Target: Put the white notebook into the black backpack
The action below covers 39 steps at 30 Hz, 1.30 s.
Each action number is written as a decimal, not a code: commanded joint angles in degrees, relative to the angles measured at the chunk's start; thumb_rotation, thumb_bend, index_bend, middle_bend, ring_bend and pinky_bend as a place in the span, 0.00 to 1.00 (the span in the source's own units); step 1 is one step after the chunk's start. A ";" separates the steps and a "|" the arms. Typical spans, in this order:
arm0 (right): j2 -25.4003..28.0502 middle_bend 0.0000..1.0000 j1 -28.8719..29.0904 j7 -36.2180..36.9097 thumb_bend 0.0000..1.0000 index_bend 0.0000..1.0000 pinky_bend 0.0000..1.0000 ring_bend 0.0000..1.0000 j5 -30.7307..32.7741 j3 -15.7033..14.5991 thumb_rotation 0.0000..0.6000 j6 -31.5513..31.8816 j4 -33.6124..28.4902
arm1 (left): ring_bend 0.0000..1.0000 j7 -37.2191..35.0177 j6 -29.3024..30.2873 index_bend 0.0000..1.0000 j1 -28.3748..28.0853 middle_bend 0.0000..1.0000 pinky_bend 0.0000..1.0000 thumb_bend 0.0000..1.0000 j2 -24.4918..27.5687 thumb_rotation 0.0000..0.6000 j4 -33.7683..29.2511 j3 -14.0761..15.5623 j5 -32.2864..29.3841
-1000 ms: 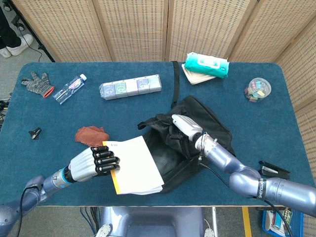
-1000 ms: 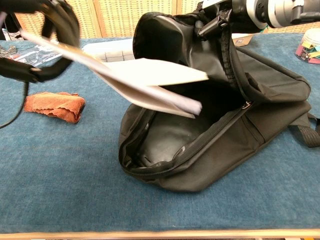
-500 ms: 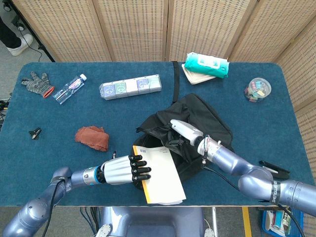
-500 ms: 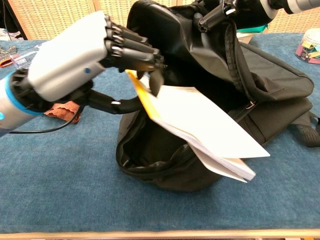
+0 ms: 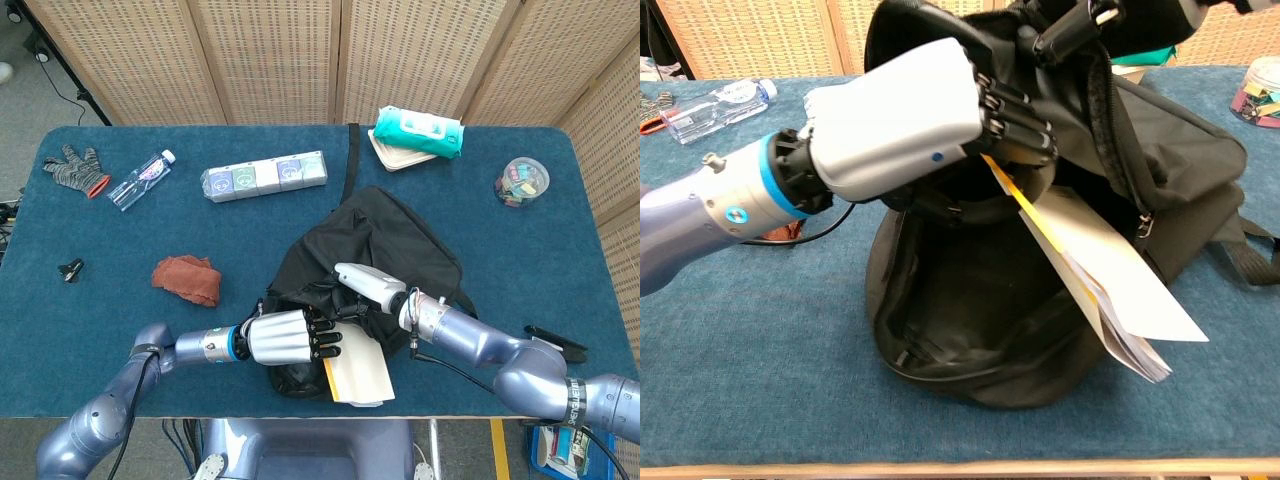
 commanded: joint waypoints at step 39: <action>3.38 0.64 -3.56 8.33 1.00 0.60 0.76 0.67 -8.03 2.29 1.00 1.57 -1.97 | 0.36 3.97 -17.04 0.51 -3.04 0.41 0.68 0.42 -1.10 1.00 2.98 4.36 -7.82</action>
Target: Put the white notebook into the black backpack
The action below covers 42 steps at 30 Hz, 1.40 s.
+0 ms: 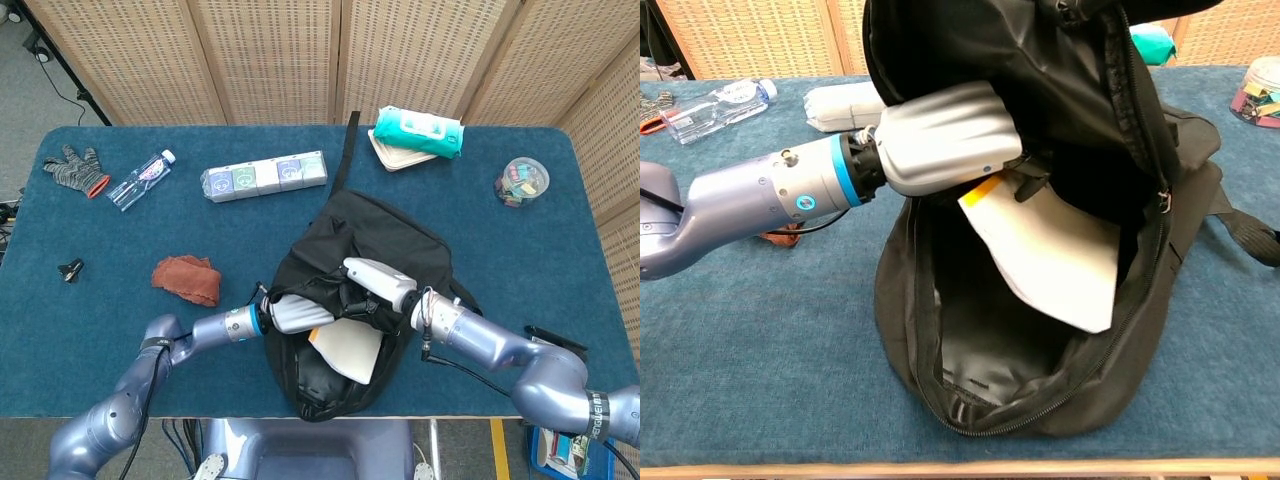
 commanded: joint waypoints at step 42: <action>1.54 0.64 2.81 4.43 1.00 0.60 0.76 0.67 2.90 -5.29 1.00 5.16 5.69 | 0.01 -11.91 8.34 0.12 7.18 0.01 0.35 0.00 10.46 1.00 -11.18 2.89 -0.65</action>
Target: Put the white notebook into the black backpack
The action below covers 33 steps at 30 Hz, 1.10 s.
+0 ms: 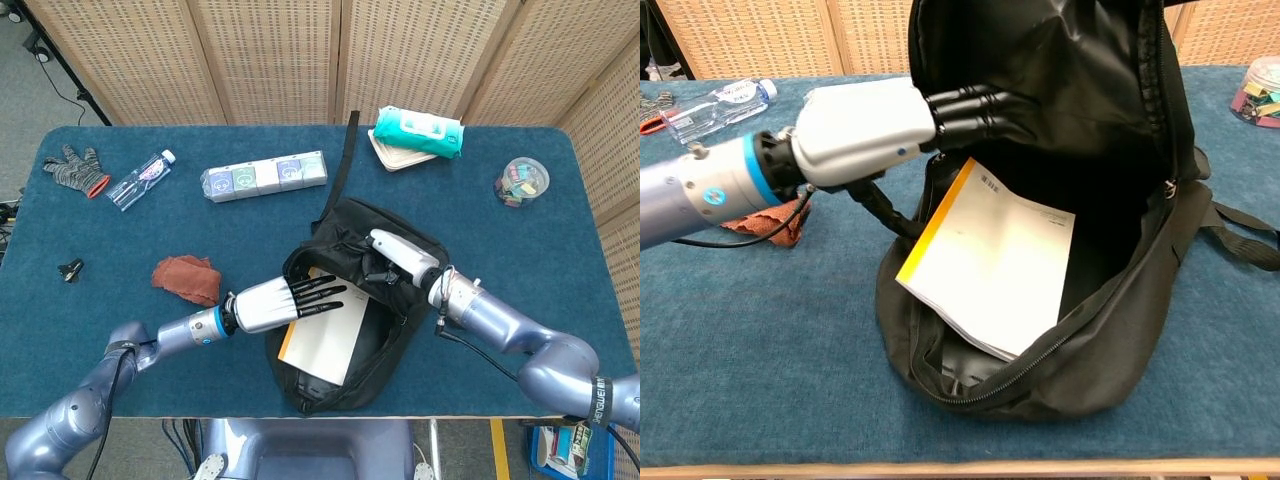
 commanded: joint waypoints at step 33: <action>-3.72 0.00 -1.42 -11.66 0.00 0.00 0.00 0.00 -4.00 -11.34 1.00 12.97 -5.82 | 0.00 -11.48 6.83 0.00 20.10 0.00 0.06 0.00 34.79 0.96 -29.27 -9.03 -15.00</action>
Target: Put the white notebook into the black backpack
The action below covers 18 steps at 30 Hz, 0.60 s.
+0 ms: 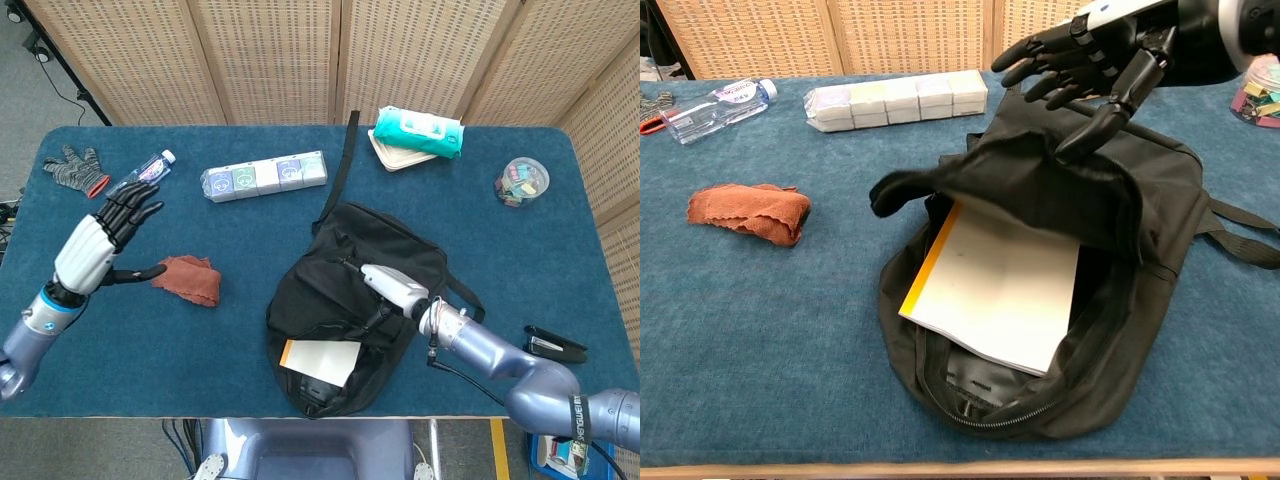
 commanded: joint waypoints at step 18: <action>4.87 0.00 -20.34 -6.21 0.00 0.00 0.00 0.00 -22.92 -12.73 1.00 33.77 3.24 | 0.00 6.35 -10.56 0.00 16.17 0.00 0.02 0.00 13.82 0.92 -22.81 -0.45 -11.32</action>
